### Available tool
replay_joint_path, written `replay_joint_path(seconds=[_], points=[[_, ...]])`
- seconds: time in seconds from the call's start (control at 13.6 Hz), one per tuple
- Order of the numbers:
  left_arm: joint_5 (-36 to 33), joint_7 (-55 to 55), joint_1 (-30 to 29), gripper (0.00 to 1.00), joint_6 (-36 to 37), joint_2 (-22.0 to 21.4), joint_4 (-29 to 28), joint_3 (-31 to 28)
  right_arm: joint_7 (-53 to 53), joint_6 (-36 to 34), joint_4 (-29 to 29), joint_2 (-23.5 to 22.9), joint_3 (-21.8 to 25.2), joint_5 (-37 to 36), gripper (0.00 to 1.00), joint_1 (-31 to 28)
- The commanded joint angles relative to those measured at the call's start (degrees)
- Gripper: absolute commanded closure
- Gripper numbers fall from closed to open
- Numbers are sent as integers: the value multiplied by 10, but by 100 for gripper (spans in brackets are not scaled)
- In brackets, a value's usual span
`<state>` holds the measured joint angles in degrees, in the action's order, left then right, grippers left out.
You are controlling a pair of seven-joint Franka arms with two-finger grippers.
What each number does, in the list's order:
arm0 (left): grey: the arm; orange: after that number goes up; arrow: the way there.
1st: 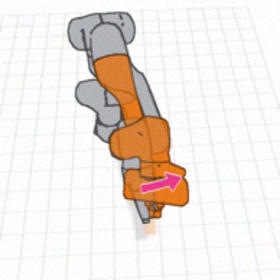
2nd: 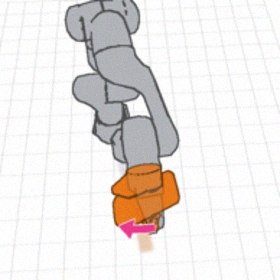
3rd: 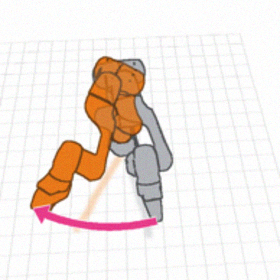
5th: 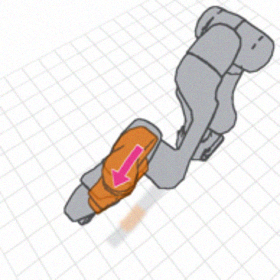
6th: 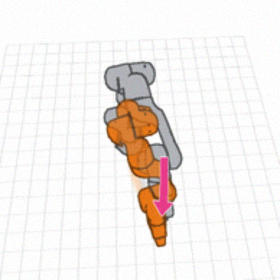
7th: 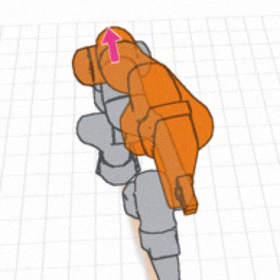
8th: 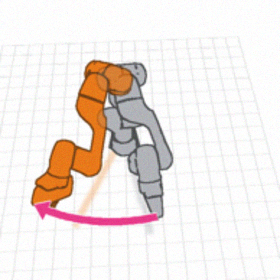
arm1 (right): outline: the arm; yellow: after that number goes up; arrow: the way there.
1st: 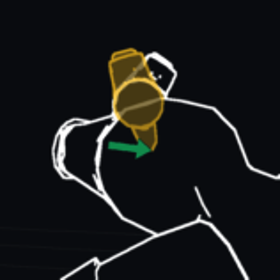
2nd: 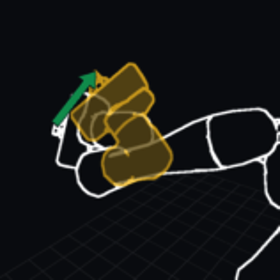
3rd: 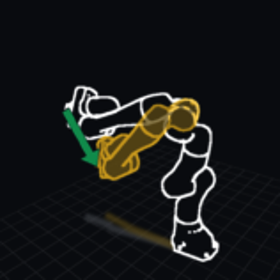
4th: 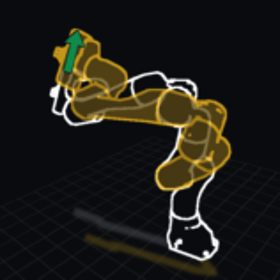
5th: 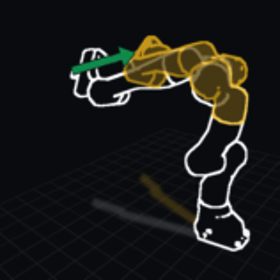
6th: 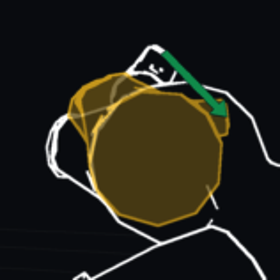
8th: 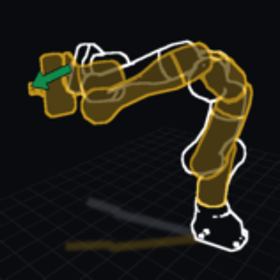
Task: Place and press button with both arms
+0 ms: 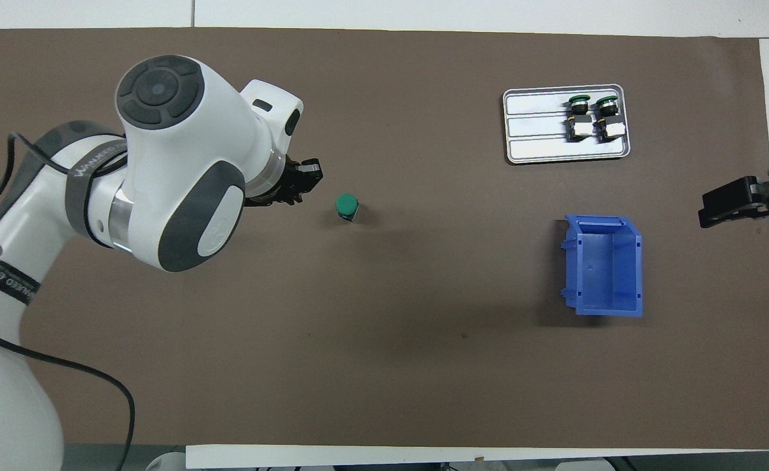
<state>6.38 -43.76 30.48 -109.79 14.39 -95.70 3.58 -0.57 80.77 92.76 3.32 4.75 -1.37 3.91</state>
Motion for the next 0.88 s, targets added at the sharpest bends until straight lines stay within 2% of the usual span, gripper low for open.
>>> replay_joint_path(seconds=[0.0, 0.22, 0.37, 0.81], points=[[5, -25, 21, 90, 11, 55, 54, -8, 12, -2, 6, 5, -2, 1, 1, -5], [6, -41, 39, 92, -10, 80, 66, -10, 12, -2, 6, 5, -2, 1, 1, -5], [3, -45, 43, 94, -4, 108, 100, -11, 12, -2, 6, 5, -2, 1, 1, -5], [-18, -55, 46, 96, -41, 121, 84, -11, 12, -2, 6, 5, -2, 1, 1, -5]])
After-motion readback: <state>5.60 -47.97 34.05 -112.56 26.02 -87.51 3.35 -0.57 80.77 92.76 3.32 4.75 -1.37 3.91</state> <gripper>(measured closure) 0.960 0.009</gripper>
